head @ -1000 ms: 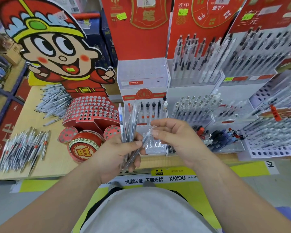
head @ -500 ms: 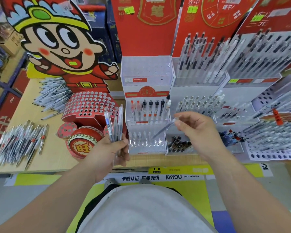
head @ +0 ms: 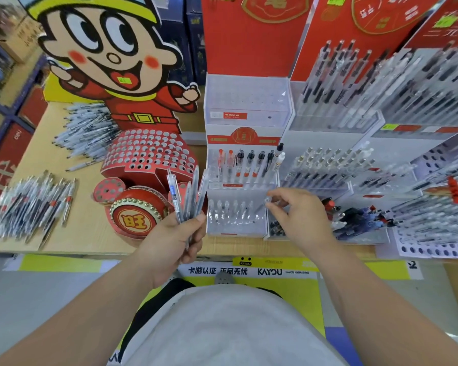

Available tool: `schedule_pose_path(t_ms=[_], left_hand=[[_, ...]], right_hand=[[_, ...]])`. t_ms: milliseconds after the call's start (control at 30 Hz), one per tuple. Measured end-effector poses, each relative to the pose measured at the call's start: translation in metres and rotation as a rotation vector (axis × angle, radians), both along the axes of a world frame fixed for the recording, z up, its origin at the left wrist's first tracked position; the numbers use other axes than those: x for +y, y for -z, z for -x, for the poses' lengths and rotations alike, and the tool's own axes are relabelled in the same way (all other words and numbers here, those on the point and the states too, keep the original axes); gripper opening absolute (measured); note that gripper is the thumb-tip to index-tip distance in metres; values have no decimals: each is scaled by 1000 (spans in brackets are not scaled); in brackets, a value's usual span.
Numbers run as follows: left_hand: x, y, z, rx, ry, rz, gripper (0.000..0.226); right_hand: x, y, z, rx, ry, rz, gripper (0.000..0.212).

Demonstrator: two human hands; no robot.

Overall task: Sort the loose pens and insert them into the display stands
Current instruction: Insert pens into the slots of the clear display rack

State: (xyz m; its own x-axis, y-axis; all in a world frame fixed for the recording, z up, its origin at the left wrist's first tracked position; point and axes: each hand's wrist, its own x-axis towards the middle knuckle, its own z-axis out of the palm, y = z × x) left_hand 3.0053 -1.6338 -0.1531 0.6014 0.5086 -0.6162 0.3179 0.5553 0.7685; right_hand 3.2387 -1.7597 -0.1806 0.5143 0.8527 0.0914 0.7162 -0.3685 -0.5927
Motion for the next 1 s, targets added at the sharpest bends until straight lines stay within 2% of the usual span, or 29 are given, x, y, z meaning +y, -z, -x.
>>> schedule_pose_path(t_ms=[633, 767, 833, 900, 1000], left_hand=[[2, -11, -1, 24, 147, -126, 26], [1, -17, -3, 11, 214, -146, 28], [1, -23, -5, 12, 240, -156, 29], [0, -29, -9, 3, 267, -159, 31], [-2, -38, -17, 1, 303, -163, 35]], right_hand=[[20, 16, 8, -129, -39, 250, 15], [17, 10, 7, -122, -49, 281, 34], [13, -2, 9, -41, -15, 210, 40], [12, -21, 13, 127, 43, 115, 34], [13, -58, 21, 587, 132, -38, 15]])
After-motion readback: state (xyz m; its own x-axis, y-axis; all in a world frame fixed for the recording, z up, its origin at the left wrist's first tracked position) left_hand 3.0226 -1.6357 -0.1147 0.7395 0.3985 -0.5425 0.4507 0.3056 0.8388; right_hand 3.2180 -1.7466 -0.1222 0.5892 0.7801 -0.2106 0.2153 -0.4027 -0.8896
